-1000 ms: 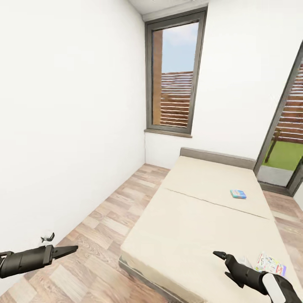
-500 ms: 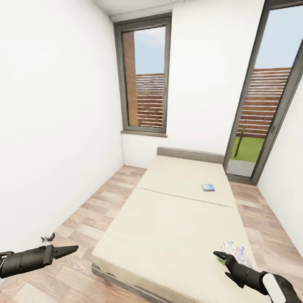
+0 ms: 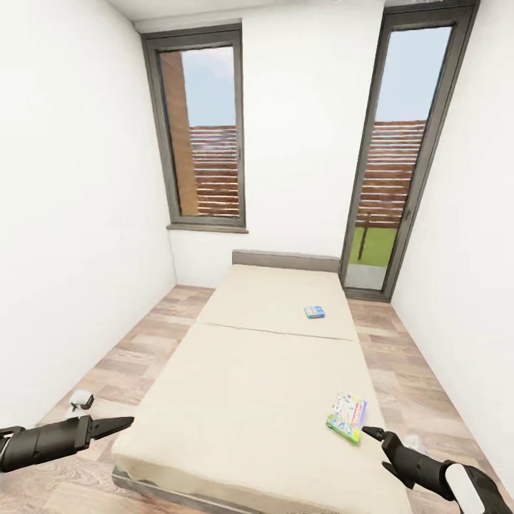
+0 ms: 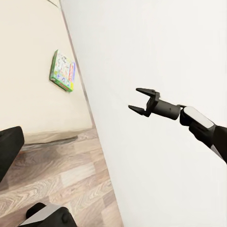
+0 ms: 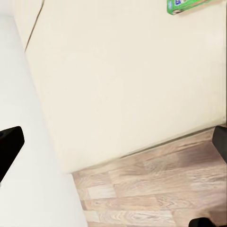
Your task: Put all the toys in the child's room - the three board games (two on the bed and one on the table), the two jigsaw puzzles on the table, and the tennis ball on the table - inside the toy box on the table in the child's room.
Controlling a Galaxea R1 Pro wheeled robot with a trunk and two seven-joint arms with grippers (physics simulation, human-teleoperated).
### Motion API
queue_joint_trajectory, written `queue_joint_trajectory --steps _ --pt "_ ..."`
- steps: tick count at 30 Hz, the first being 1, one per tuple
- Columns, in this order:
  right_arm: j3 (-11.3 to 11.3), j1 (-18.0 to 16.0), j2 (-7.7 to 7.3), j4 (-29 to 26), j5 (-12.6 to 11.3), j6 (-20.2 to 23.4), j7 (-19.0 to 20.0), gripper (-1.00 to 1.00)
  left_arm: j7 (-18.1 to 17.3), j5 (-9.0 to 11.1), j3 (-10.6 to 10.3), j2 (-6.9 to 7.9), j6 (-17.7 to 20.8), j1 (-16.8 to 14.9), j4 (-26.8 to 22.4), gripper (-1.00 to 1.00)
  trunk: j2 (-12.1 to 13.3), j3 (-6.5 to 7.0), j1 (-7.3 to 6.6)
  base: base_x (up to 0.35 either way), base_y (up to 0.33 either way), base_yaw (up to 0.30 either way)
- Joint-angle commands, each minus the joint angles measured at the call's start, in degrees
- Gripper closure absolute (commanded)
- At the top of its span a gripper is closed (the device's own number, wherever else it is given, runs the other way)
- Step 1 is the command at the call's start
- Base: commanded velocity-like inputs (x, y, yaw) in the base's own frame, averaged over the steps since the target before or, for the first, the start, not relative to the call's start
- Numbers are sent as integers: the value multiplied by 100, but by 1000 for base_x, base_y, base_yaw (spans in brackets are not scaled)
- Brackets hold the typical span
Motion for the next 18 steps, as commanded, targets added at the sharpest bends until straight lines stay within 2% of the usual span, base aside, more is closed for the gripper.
queue_joint_trajectory --steps 1,18 --pt "-22 -7 3 2 17 32 23 -100 -24 -5 2 1 61 -1 -2 -100 -10 -9 3 0 -102 -284" --pt "-22 -7 3 34 17 32 15 -100 -24 -7 2 -2 45 -1 -7 -100 -10 -8 3 0 -102 -284"
